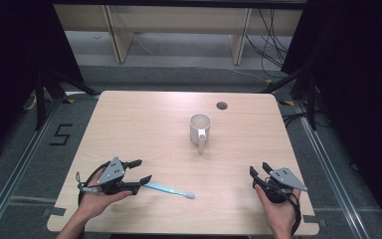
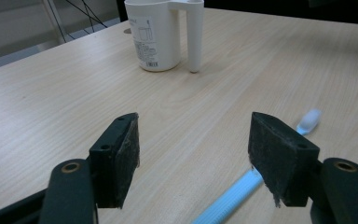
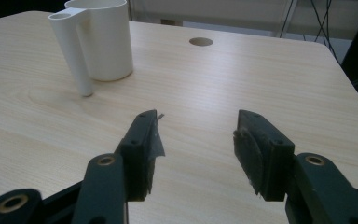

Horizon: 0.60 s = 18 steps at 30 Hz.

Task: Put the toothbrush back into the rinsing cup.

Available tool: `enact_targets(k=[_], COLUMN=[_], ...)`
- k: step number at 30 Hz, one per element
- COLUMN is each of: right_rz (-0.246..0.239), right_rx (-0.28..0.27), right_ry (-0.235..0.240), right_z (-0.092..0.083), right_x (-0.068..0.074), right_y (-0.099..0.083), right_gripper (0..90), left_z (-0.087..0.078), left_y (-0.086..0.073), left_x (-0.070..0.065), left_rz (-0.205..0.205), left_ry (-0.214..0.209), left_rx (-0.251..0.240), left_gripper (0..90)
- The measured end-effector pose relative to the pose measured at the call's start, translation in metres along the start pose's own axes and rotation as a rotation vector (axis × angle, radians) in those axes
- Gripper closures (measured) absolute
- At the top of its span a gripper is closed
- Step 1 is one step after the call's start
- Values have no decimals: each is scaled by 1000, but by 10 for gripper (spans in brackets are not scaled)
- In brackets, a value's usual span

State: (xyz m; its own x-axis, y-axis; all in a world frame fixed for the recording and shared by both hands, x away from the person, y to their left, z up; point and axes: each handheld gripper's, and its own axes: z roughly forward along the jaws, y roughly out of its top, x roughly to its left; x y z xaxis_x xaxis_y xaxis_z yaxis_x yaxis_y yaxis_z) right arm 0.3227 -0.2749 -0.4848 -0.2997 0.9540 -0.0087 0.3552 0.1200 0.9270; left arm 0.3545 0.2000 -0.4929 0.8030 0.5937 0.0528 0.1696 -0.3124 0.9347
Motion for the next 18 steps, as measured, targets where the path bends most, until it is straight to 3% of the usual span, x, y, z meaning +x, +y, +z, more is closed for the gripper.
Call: enact_targets(k=[3,5,7,8,11,12,14,15,17,18], right_rz=[-10,10,-22,5,1,24,22,-14,12,-3], right_rx=[-5,17,9,12,34,35,28,29,12,11], right_ry=[7,23,16,17,22,15,16,17,11,13], right_z=[1,1,2,3,3,3,3,2,2,-1], right_x=[0,2,1,4,4,7,7,4,6,5], right_y=[0,0,-1,-1,0,1,1,2,0,0], right_gripper=[499,499,500,499,499,499,499,499,503,507], left_z=[5,9,13,14,16,16,17,18,20,22], left_y=[1,4,7,11,14,19,21,23,27,31], left_x=[1,1,0,-1,-2,-2,-2,-2,-4,-4], left_rz=[3,2,12,31,35,57,66,73,89,132], left_ry=[-11,-27,-44,-64,-88,-102,-114,-128,-153,-166], left_rx=[5,13,19,23,18,42,49,57,100,155], left_gripper=[341,345,348,349,361,370,373,376,377,385])
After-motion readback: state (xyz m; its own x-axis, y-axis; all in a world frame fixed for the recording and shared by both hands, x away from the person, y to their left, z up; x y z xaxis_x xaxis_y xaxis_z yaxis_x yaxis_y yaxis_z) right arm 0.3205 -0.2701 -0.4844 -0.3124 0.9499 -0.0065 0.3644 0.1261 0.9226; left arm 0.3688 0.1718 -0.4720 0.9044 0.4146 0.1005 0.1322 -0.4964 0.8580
